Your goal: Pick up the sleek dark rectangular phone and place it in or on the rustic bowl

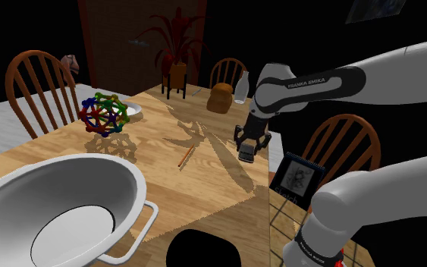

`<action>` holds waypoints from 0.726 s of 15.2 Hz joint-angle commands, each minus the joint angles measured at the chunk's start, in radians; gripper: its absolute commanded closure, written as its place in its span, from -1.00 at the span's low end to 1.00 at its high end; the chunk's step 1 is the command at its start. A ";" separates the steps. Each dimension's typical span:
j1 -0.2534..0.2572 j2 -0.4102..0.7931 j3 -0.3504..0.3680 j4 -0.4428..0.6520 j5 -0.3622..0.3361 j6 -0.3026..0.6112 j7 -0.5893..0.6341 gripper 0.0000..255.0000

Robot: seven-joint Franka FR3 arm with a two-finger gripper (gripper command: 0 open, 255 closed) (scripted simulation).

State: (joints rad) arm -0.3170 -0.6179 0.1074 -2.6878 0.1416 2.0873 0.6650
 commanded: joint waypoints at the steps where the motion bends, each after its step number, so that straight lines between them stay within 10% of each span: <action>1: -0.001 -0.010 -0.002 0.021 -0.003 -0.031 0.002 1.00; 11: -0.005 -0.045 -0.011 0.133 -0.014 -0.178 0.011 1.00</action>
State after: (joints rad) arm -0.3206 -0.6622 0.0986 -2.5677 0.1297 1.9233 0.6767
